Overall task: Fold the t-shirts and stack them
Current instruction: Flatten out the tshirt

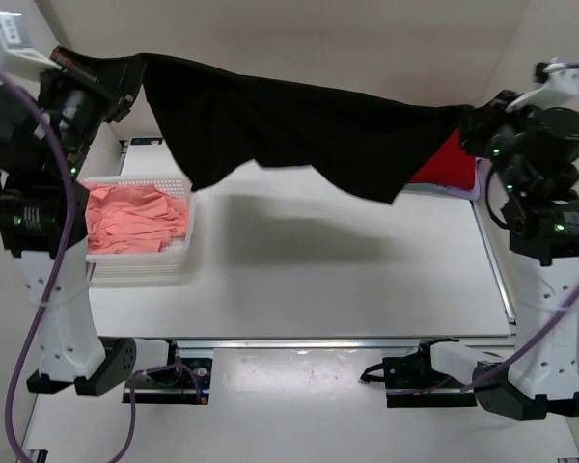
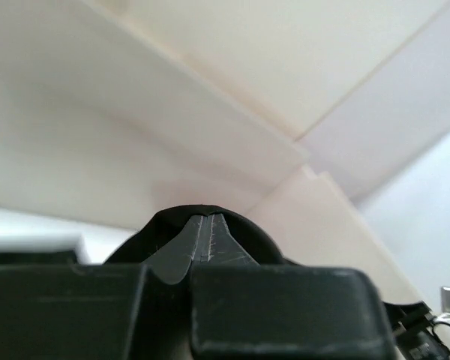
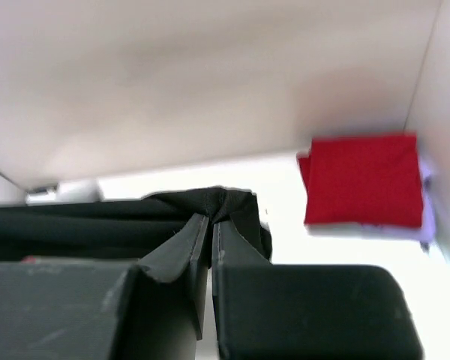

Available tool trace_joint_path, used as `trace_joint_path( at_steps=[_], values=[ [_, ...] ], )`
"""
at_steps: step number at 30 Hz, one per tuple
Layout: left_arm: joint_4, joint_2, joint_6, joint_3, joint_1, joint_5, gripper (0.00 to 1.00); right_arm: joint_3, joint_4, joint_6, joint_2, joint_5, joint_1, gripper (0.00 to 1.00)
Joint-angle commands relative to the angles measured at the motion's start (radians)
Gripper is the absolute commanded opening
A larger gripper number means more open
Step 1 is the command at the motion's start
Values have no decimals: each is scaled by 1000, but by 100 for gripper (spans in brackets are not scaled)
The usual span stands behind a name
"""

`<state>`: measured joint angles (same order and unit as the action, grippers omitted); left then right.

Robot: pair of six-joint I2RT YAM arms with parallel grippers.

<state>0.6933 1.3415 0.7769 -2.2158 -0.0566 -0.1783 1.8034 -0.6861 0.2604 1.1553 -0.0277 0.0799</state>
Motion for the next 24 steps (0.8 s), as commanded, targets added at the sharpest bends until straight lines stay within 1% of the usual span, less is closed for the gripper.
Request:
trace_joint_path(
  at_steps=[1, 4, 8, 9, 11, 13, 15, 17, 19, 20, 21, 22, 23, 24],
  values=[
    [-40, -21, 85, 41, -11, 23, 0, 131, -16, 5, 21, 80, -61, 0],
    [-66, 4, 136, 56, -12, -13, 0, 169, -17, 7, 70, 91, -63, 0],
    [-95, 51, 163, 152, -20, -59, 0, 128, 5, 26, 132, 178, -78, 1],
    [-87, 76, 171, 184, -11, -103, 0, 128, 3, 28, 173, 192, -78, 0],
    [-83, 119, 183, 234, -14, -142, 0, 119, 2, 22, 228, 190, -62, 0],
    [-100, 162, 179, 304, -19, -177, 0, 111, -1, 27, 326, 210, -48, 0],
    [-112, 218, 174, 314, -28, -207, 0, 155, -38, 59, 409, 225, -55, 0],
    [-92, 332, 157, 253, -23, -228, 0, 273, -107, 66, 551, 256, -57, 0],
    [-63, 410, 153, 78, -22, -242, 0, 513, -238, 36, 654, 230, -46, 0],
    [-61, 456, 153, 26, -6, -240, 0, 574, -275, 31, 699, 221, -34, 0],
    [-45, 502, 160, -87, -3, -245, 0, 664, -282, 2, 710, 191, -23, 0],
    [-51, 519, 168, -195, 3, -236, 0, 695, -264, 0, 707, 169, -19, 0],
    [-54, 542, 195, -265, 23, -237, 0, 698, -230, -4, 689, 170, -22, 0],
    [-75, 541, 232, -283, 35, -246, 0, 686, -215, 5, 675, 173, -25, 0]
  ],
)
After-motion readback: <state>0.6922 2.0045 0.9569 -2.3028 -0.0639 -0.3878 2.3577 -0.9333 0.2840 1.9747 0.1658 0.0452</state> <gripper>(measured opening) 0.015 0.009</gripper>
